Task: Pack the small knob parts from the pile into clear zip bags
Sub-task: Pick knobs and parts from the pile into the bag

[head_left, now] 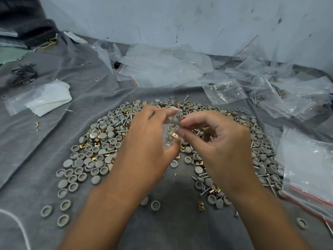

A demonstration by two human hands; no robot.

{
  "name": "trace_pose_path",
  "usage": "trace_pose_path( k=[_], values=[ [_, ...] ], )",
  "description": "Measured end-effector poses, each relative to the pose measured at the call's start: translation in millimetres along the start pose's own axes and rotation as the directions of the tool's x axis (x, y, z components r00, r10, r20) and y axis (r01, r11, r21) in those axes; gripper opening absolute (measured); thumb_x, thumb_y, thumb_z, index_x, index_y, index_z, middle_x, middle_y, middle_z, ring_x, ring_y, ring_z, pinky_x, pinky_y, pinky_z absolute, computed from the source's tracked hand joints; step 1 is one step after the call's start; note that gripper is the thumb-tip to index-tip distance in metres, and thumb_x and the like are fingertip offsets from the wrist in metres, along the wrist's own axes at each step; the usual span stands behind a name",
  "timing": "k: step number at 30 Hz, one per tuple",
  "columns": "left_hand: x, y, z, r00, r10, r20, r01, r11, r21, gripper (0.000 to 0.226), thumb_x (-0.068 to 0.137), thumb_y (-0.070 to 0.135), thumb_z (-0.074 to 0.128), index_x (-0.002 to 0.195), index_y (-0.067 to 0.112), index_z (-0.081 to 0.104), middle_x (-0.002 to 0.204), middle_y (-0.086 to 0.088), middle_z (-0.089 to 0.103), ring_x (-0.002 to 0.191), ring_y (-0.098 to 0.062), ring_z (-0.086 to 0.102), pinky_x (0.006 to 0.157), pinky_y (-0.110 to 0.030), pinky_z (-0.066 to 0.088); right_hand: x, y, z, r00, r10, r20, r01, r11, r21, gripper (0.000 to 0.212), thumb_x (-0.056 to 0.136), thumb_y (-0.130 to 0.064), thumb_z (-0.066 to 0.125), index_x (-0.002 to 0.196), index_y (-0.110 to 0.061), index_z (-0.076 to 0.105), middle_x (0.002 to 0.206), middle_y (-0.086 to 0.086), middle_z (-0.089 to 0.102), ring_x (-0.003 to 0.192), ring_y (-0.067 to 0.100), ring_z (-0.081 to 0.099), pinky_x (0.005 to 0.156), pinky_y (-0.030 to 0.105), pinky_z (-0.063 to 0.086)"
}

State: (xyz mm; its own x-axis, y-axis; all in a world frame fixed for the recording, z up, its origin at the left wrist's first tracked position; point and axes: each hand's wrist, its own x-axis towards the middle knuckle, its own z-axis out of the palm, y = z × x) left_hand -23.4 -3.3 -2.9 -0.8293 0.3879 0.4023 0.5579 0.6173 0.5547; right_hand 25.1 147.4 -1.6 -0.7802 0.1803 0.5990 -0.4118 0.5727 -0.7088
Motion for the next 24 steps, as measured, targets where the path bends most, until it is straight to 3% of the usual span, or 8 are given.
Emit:
trace_pose_path(
  k=[5, 13, 16, 18, 19, 21, 24],
  values=[
    [1.0, -2.5, -0.2, 1.000, 0.006, -0.008, -0.006, 1.000, 0.008, 0.058, 0.080, 0.039, 0.069, 0.137, 0.032, 0.054, 0.107, 0.018, 0.044, 0.095, 0.001, 0.041, 0.085, -0.003, 0.032, 0.5, 2.0, 0.1, 0.996, -0.091, 0.013, 0.092, 0.985, -0.145, 0.012, 0.092, -0.011, 0.075, 0.104, -0.015, 0.078, 0.100, -0.011, 0.075, 0.096, 0.003, 0.069, 0.079, 0.009, 0.044],
    [0.6, -1.7, -1.8, 1.000, 0.009, -0.006, -0.009, 1.000, 0.000, 0.056, 0.083, 0.040, 0.068, 0.136, 0.032, 0.055, 0.109, 0.016, 0.046, 0.097, 0.001, 0.044, 0.082, -0.005, 0.034, -1.1, 4.2, 1.0, 0.988, -0.150, 0.035, 0.154, 0.947, -0.282, 0.012, 0.091, -0.026, 0.077, 0.103, -0.024, 0.073, 0.097, -0.017, 0.067, 0.087, 0.000, 0.057, 0.080, 0.008, 0.036],
    [2.3, -5.6, -5.2, 0.999, -0.006, -0.033, 0.005, 1.000, -0.004, 0.059, 0.079, 0.039, 0.071, 0.136, 0.033, 0.056, 0.106, 0.018, 0.045, 0.094, 0.003, 0.042, 0.085, 0.000, 0.031, 2.3, 11.3, -3.5, 0.999, -0.035, 0.003, 0.034, 0.965, -0.261, 0.010, 0.093, -0.023, 0.073, 0.098, -0.030, 0.068, 0.092, -0.022, 0.064, 0.082, -0.001, 0.060, 0.070, 0.005, 0.038],
    [3.5, -7.1, -7.6, 0.999, -0.020, -0.044, 0.020, 1.000, 0.000, 0.061, 0.078, 0.040, 0.071, 0.136, 0.032, 0.055, 0.105, 0.019, 0.045, 0.094, 0.002, 0.042, 0.086, 0.002, 0.029, 1.0, 22.7, -4.3, 0.963, 0.217, 0.162, -0.146, 0.920, -0.365, 0.014, 0.093, -0.025, 0.073, 0.102, -0.035, 0.067, 0.093, -0.024, 0.061, 0.082, -0.005, 0.059, 0.072, 0.007, 0.042],
    [4.3, -8.0, -8.6, 0.999, -0.023, -0.049, 0.023, 1.000, -0.002, 0.061, 0.078, 0.039, 0.072, 0.136, 0.031, 0.056, 0.105, 0.017, 0.045, 0.094, 0.001, 0.043, 0.085, 0.002, 0.028, -1.0, 28.0, -2.1, 0.901, 0.348, 0.259, -0.206, 0.869, -0.450, 0.017, 0.093, -0.028, 0.073, 0.106, -0.037, 0.068, 0.094, -0.024, 0.060, 0.083, -0.005, 0.058, 0.077, 0.013, 0.047],
    [5.2, -9.2, -9.9, 0.998, -0.030, -0.053, 0.030, 1.000, -0.007, 0.060, 0.078, 0.037, 0.074, 0.136, 0.030, 0.056, 0.106, 0.016, 0.047, 0.094, -0.001, 0.045, 0.085, 0.001, 0.029, -6.1, 35.5, 5.1, 0.798, 0.473, 0.373, -0.186, 0.782, -0.595, 0.021, 0.092, -0.035, 0.073, 0.112, -0.037, 0.068, 0.100, -0.020, 0.057, 0.093, 0.002, 0.057, 0.087, 0.032, 0.054],
    [5.0, -9.3, -11.3, 0.998, -0.037, -0.054, 0.036, 0.999, -0.006, 0.061, 0.078, 0.037, 0.073, 0.136, 0.031, 0.056, 0.106, 0.015, 0.047, 0.093, -0.001, 0.045, 0.085, 0.000, 0.030, -8.7, 35.1, 14.2, 0.802, 0.446, 0.397, -0.107, 0.761, -0.640, 0.021, 0.090, -0.040, 0.074, 0.108, -0.037, 0.065, 0.105, -0.015, 0.055, 0.105, 0.011, 0.052, 0.091, 0.038, 0.051]
  ],
)
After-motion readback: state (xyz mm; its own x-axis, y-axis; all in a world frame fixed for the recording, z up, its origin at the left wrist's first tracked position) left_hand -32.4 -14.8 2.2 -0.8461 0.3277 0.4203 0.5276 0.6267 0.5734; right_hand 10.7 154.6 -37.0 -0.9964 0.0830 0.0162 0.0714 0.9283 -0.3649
